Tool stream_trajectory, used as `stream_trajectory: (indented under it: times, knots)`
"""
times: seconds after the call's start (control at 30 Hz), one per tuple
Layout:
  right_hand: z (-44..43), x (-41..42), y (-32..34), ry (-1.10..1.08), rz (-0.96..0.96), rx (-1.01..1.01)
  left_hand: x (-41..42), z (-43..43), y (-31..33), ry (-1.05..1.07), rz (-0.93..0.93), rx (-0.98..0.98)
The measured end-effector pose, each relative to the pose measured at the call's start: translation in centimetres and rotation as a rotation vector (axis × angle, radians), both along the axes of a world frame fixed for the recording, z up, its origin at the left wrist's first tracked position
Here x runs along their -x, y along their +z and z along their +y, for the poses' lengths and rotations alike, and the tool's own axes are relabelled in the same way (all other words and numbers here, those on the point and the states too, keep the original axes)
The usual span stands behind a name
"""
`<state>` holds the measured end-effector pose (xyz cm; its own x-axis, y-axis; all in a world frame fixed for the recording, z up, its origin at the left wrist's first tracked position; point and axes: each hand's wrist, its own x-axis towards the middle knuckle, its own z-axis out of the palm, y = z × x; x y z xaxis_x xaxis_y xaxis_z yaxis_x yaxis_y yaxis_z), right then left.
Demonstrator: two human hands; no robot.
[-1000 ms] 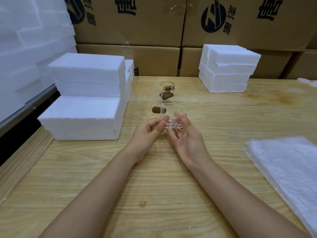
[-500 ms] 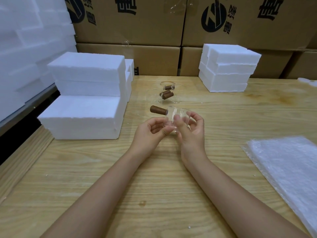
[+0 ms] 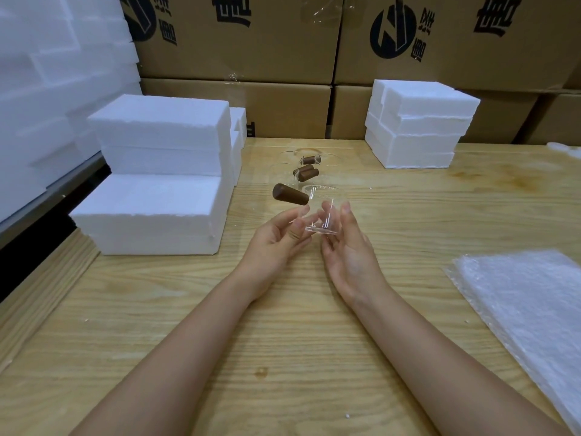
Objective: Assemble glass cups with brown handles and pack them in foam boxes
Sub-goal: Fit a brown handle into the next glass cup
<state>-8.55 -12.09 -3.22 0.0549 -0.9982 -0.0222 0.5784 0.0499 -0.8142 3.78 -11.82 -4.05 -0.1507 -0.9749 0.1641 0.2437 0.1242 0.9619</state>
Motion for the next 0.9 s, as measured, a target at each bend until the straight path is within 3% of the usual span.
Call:
stream_trajectory:
  times: [0.37,0.47,0.67,0.9]
  knots:
    - [0.1,-0.26,-0.08,-0.118,0.119,0.156,0.32,0.28,0.31,0.174,-0.083,0.027]
    - [0.07,-0.18,0.03,-0.093,0.069,0.144,0.37,0.45,0.47,0.196,-0.107,0.042]
    - [-0.13,0.34,0.12,0.004,-0.006,0.13,-0.09,0.24,0.57,0.035,0.044,-0.095]
    - [0.14,-0.03,0.31,-0.025,0.176,0.162,-0.18,0.26,0.55,-0.087,0.095,-0.114]
